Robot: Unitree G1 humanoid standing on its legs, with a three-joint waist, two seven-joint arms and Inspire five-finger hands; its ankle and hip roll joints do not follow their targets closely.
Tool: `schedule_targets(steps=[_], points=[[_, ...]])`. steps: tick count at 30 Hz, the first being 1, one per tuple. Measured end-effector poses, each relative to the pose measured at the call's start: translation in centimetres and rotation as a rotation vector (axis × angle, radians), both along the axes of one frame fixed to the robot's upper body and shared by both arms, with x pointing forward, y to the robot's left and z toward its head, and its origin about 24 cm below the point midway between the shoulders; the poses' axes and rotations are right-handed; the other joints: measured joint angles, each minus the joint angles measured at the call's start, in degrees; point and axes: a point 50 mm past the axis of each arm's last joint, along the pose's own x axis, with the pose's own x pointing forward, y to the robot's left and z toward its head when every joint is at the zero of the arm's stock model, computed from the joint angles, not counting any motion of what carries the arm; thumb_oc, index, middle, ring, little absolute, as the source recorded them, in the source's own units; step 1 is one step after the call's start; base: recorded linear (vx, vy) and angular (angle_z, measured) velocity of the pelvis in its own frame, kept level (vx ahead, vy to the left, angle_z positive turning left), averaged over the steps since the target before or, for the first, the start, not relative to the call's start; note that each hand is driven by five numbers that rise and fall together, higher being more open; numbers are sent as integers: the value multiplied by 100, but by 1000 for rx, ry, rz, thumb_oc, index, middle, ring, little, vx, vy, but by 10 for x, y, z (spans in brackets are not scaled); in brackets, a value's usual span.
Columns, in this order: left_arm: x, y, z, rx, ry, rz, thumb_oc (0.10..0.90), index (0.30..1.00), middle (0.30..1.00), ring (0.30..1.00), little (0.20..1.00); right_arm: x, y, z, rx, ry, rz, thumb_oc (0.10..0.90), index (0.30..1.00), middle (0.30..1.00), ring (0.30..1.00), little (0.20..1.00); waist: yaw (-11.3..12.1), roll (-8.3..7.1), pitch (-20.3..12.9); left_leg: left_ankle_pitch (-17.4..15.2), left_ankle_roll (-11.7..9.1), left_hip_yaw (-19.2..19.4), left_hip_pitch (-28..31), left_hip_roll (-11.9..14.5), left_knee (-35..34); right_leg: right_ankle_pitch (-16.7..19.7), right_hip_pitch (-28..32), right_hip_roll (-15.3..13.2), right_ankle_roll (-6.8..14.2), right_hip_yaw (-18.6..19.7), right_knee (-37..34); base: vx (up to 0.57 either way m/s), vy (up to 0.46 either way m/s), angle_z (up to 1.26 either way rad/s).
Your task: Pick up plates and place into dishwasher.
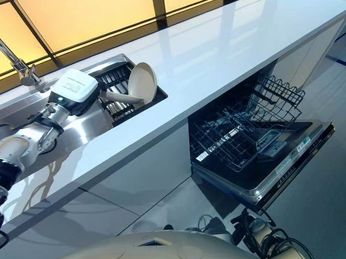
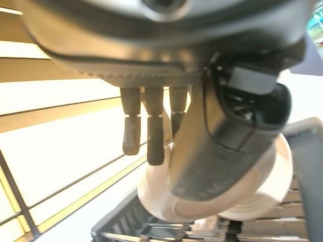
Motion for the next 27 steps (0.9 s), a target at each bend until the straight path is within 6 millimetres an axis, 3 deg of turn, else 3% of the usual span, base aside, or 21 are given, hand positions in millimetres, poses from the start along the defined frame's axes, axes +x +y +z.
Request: schedule_targets(steps=[6, 12, 18, 20, 23, 27], points=[[-4, 6, 57, -64, -177, -17, 100, 300, 300, 300, 200, 7, 2, 2, 34, -45, -47, 800, 900, 900, 900, 900, 130, -69, 38, 1, 0, -66, -15, -14, 0, 0, 9, -11, 0, -63, 0, -16, -34, 5], [-12, 14, 96, -58, -293, -20, 100, 300, 300, 300, 200, 9, 5, 3, 113, -104, -220, 800, 900, 900, 900, 900, 180, -59, 41, 1, 0, -138, -24, -24, 0, -1, 30, -16, 1, -122, -1, -10, -43, 6], [-17, 4, 106, -88, -321, -83, 100, 300, 300, 300, 200, 11, 13, 3, 223, -228, -389, 800, 900, 900, 900, 900, 294, -36, 48, 2, -1, -188, -72, -36, 1, -1, 9, -24, 0, -162, -1, -17, -13, 4], [-20, -3, 108, -88, -331, -108, 100, 300, 300, 300, 200, 16, 19, 5, 224, -295, -334, 800, 900, 900, 900, 900, 296, 5, 73, 9, 11, -192, -90, -53, 1, -1, -10, -36, 1, -165, 0, -66, 42, 4], [-26, -11, 115, -122, -359, -149, 100, 300, 300, 300, 200, 35, 35, 24, 239, -466, -167, 800, 900, 900, 900, 900, 261, 113, 138, 16, 24, -174, -108, -72, 1, 13, -25, -58, 27, -167, 0, -71, 22, -1], [-34, -1, 118, -154, -401, -124, 100, 300, 300, 300, 200, 75, 74, 67, 390, -718, -5, 800, 900, 900, 900, 900, 17, 235, 154, -1, 1, -132, -121, -69, 1, 18, -50, -58, 34, -134, 1, -45, 7, -4]])
